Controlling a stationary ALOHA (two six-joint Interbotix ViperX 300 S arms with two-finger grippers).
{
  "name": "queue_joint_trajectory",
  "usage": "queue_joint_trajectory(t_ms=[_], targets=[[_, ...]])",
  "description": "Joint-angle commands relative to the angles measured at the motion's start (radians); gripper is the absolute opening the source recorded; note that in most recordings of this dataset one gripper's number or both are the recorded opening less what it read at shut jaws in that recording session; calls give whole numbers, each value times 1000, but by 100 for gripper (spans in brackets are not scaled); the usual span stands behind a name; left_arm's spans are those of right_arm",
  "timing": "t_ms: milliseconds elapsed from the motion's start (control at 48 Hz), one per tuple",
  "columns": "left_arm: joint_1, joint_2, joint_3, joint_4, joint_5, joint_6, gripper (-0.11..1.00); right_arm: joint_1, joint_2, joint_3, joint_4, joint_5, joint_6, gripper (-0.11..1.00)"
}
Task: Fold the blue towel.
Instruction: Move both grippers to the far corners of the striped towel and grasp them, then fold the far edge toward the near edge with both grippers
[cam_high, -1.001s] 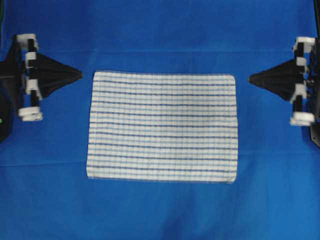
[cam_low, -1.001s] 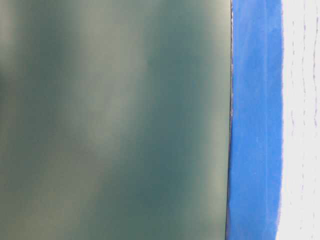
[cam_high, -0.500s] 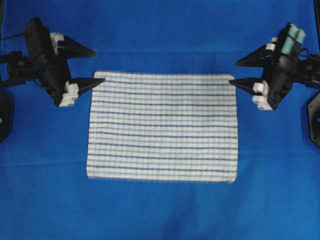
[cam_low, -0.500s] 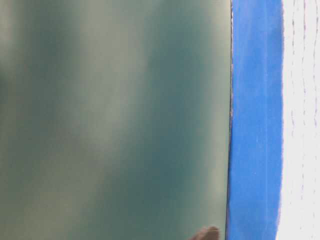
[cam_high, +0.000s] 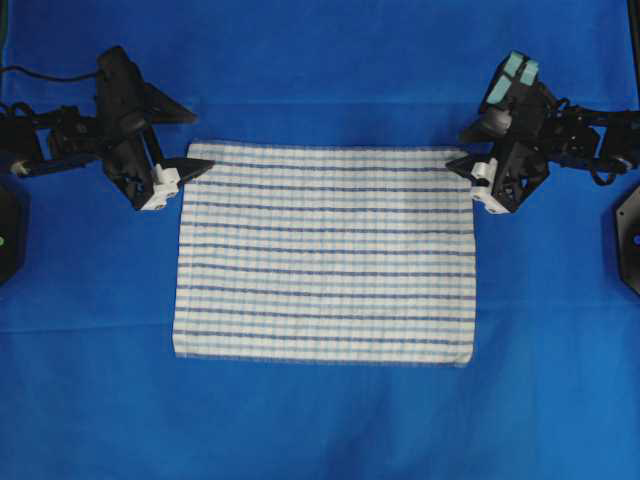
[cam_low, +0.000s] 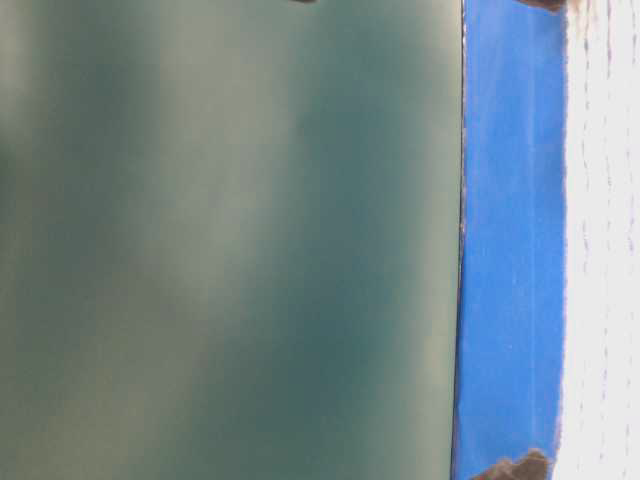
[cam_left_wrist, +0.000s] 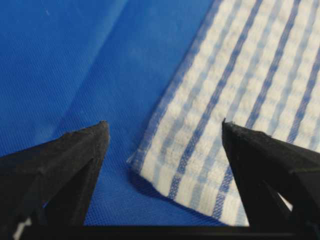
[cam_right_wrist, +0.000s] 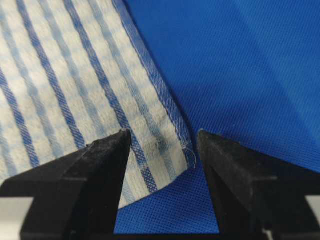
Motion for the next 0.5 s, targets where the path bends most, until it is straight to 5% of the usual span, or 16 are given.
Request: queue_joint_trajectory(t_ms=[0, 271, 334, 479], targets=[[3, 23, -18, -2, -9, 2, 87, -3, 8, -18, 0, -8, -2, 59], [3, 54, -23, -2, 12, 12, 81, -5, 14, -20, -3, -6, -11, 51], [3, 52, -25, 0, 38, 17, 73, -5, 14, -21, -5, -3, -12, 39], [0, 54, -26, 2, 80, 29, 37, -3, 14, -20, -8, -2, -14, 0]])
